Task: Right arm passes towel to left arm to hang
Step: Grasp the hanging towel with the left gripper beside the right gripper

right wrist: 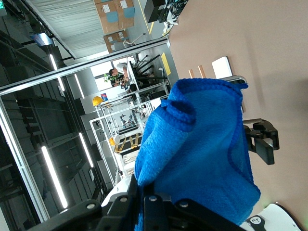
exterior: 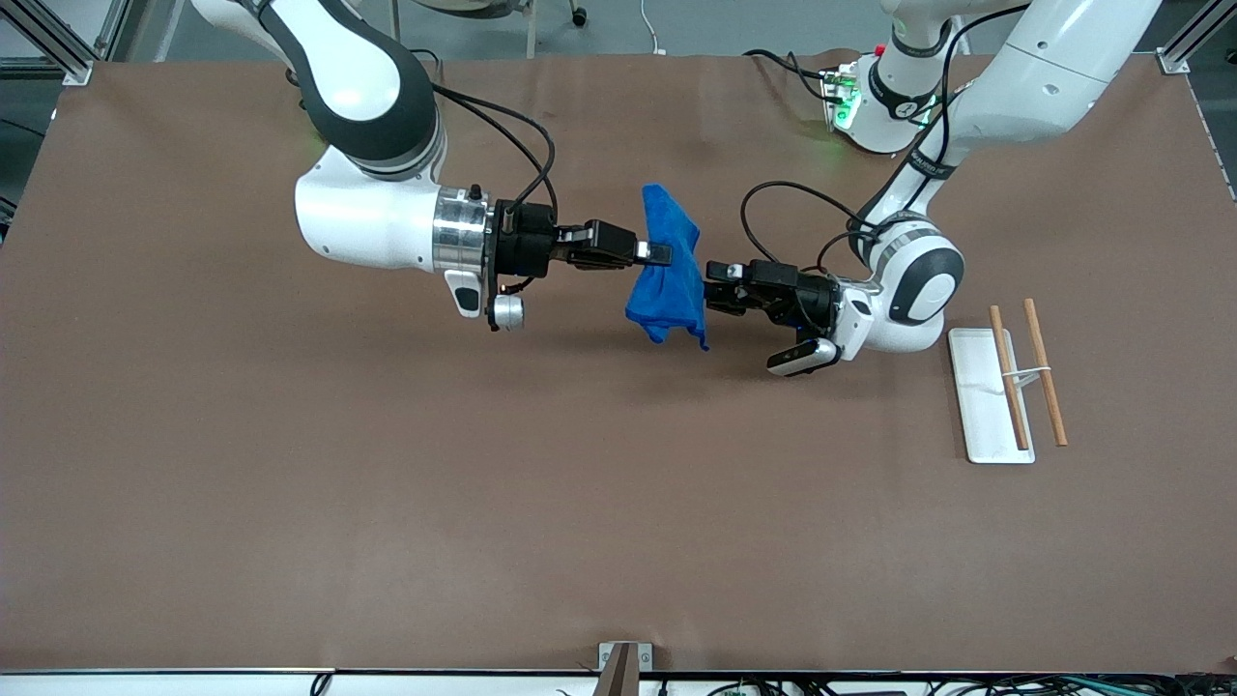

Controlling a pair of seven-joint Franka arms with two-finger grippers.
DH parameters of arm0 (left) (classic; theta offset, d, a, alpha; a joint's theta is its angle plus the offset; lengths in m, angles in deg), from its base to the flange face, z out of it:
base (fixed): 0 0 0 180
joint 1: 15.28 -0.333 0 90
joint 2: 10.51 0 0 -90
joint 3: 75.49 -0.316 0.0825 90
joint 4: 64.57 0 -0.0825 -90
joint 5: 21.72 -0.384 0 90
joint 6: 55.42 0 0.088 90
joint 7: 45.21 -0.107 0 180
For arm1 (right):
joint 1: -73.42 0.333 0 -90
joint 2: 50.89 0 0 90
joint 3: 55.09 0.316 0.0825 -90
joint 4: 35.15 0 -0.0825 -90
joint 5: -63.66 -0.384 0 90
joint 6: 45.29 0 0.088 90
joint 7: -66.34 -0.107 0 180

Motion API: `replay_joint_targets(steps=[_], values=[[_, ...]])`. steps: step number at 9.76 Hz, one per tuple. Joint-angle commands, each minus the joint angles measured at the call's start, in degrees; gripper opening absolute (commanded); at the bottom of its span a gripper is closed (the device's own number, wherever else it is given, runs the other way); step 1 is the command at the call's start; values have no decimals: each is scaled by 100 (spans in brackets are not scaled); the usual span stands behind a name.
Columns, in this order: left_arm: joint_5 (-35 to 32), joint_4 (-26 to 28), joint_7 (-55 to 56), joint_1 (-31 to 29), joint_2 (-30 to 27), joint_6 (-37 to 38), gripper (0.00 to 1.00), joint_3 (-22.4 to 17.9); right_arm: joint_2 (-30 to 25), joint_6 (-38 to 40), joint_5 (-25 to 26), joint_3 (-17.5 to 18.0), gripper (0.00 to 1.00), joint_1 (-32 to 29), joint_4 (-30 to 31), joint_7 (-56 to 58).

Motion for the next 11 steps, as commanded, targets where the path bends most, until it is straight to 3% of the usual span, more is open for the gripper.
replay_joint_targets(steps=[1,4,10,11], values=[[85,37,-161,-67,84,-38,60,79,45,-45,-107,3,0,45,-78,27],[76,37,-161,-76,66,6,45,79,45,-45,-107,3,0,54,-78,36],[41,46,-100,-216,-109,85,4,70,45,-80,-107,3,0,80,-78,27],[15,46,-73,-243,-170,85,0,70,45,-80,-107,3,29,80,-78,10]])
